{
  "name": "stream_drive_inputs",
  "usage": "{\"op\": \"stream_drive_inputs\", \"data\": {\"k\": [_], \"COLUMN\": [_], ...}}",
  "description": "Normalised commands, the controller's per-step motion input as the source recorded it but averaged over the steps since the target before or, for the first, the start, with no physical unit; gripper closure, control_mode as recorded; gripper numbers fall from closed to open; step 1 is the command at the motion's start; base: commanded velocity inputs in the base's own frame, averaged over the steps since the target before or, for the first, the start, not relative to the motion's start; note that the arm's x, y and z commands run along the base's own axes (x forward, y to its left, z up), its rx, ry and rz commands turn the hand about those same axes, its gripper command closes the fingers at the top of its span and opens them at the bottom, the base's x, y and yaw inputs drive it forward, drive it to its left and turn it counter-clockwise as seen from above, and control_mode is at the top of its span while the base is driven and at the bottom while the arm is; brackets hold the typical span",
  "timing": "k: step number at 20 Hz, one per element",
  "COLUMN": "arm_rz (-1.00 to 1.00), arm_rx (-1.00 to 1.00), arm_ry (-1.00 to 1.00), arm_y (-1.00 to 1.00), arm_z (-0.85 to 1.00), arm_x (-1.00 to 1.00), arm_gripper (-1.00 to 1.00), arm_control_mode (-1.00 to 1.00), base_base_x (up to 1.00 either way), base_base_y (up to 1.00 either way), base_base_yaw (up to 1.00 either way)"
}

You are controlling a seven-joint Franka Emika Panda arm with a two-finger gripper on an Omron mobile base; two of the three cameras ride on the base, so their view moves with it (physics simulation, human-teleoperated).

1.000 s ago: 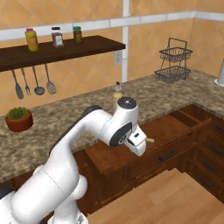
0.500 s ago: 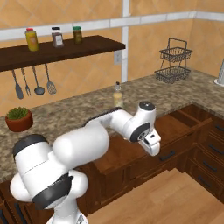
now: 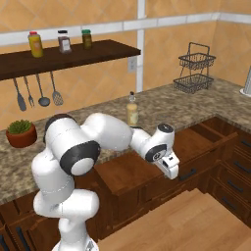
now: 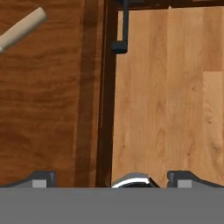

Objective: Pick the pizza cutter from the drawer and place it on the counter.

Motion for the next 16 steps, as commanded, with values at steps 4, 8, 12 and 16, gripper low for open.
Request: {"op": "stream_drive_inputs", "data": {"k": [4,8,12,16], "arm_rz": [0.0,0.01,0.03,0.01], "arm_rx": [0.0,0.0,0.0,-0.02], "arm_ry": [-0.01,-0.09,0.0,0.06], "arm_y": [-0.01,0.0,0.0,0.0], "arm_z": [-0.43,-0.54,-0.39,-0.12], "arm_x": [0.33,0.24,0.08,0.0], "arm_gripper": [-1.0,-1.0,-1.0,-1.0], "arm_control_mode": [-1.0,-1.0,-1.0,-1.0], "base_base_x": [0.0,0.0,0.0,0.0], "base_base_y": [0.0,0.0,0.0,0.0], "base_base_yaw": [0.0,0.0,0.0,0.0]}}
